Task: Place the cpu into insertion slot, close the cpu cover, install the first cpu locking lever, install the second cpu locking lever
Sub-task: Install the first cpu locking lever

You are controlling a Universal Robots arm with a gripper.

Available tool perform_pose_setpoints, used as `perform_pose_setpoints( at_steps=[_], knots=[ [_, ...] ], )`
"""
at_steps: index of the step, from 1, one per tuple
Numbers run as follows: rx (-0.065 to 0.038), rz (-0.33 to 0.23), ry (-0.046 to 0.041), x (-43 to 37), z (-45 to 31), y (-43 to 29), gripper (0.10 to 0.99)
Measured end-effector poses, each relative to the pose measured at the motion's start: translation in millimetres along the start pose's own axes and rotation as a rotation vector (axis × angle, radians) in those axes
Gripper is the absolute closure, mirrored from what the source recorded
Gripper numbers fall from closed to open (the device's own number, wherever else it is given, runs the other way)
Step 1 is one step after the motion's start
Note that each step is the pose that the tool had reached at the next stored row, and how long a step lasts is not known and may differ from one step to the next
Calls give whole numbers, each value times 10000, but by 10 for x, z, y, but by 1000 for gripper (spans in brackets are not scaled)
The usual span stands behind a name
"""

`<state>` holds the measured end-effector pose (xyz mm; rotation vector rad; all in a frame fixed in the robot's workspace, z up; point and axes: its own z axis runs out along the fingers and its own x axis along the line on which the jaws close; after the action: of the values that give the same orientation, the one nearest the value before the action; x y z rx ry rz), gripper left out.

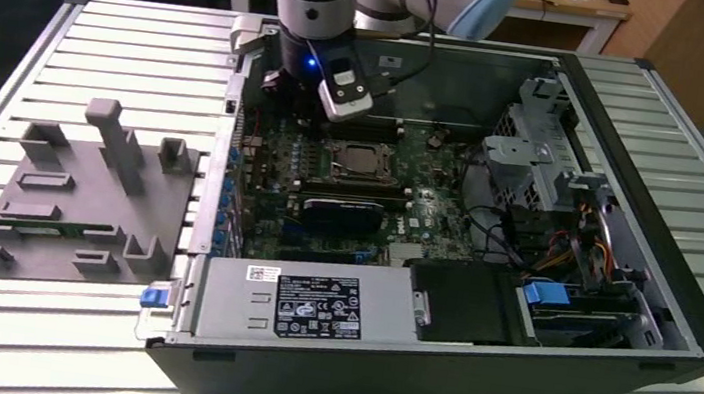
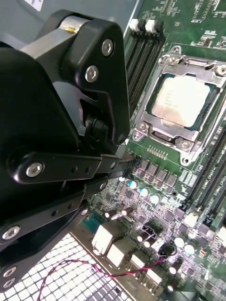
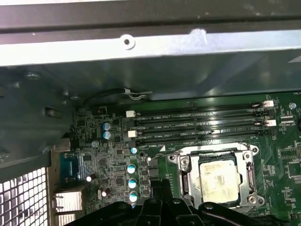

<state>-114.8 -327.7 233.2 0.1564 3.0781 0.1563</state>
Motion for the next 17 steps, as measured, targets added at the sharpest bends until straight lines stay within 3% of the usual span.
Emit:
perform_pose_setpoints(
  at_steps=[5, 17],
  knots=[
    [-239, 14, 14, 45, -3, -4, 980],
    [-1270, 76, 110, 119, -7, -12, 980]
  ],
)
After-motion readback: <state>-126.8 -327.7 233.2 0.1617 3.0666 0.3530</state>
